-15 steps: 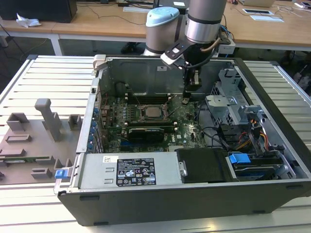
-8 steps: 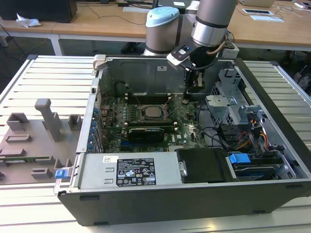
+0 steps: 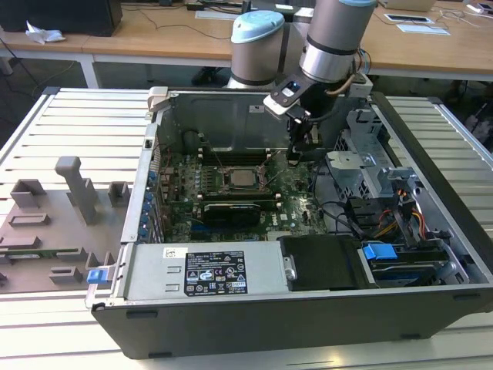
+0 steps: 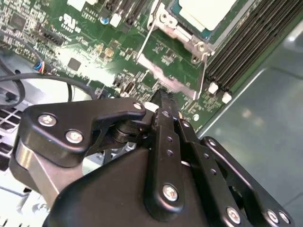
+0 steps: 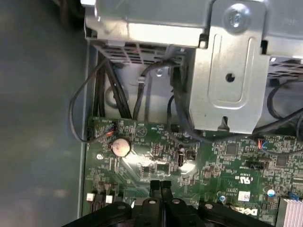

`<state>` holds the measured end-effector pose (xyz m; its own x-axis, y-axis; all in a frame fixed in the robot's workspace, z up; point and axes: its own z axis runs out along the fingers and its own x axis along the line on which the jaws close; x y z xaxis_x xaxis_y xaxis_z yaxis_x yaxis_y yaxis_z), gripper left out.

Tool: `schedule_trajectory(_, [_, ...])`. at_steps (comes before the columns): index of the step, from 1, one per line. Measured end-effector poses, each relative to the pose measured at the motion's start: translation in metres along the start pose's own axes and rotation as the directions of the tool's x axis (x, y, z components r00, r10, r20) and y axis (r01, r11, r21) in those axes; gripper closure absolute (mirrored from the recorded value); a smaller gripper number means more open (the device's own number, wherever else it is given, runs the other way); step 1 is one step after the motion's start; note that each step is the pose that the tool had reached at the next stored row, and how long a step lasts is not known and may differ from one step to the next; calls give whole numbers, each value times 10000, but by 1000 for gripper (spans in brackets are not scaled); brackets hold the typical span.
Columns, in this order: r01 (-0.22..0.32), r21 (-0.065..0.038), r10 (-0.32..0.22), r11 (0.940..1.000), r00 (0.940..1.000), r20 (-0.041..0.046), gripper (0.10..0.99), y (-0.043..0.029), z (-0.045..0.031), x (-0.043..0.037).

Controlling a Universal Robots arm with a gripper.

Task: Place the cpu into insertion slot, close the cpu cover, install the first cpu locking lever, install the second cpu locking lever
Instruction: 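Close the cpu cover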

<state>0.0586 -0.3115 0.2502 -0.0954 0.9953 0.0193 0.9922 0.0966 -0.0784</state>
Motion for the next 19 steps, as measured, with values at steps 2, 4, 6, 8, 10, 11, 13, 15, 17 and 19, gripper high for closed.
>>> schedule_trajectory(2, [-2, -1, 2, 10000, 10000, -2, 980, -49, 9, 4])
schedule_trajectory(4, [-1, -1, 1, 10000, 10000, -2, 980, -96, 16, 9])
schedule_trajectory(6, [-2, -1, 2, 10000, 10000, -2, 980, -148, 21, 13])
schedule_trajectory(8, [-2, -1, 2, 10000, 10000, -1, 980, -193, 26, 17])
schedule_trajectory(10, [-2, -1, 2, 10000, 10000, -2, 980, -220, 29, 20])
schedule_trajectory(11, [-1, -1, 1, 10000, 10000, -2, 980, -237, 31, 22])
schedule_trajectory(13, [-1, -1, 1, 10000, 10000, -2, 980, -256, 33, 24])
schedule_trajectory(15, [-2, -1, 2, 10000, 10000, -2, 980, -285, 35, 26])
schedule_trajectory(17, [-1, -1, 1, 10000, 10000, -1, 980, -302, 37, 28])
schedule_trajectory(19, [-2, -1, 2, 10000, 10000, -2, 980, -329, 40, 31])
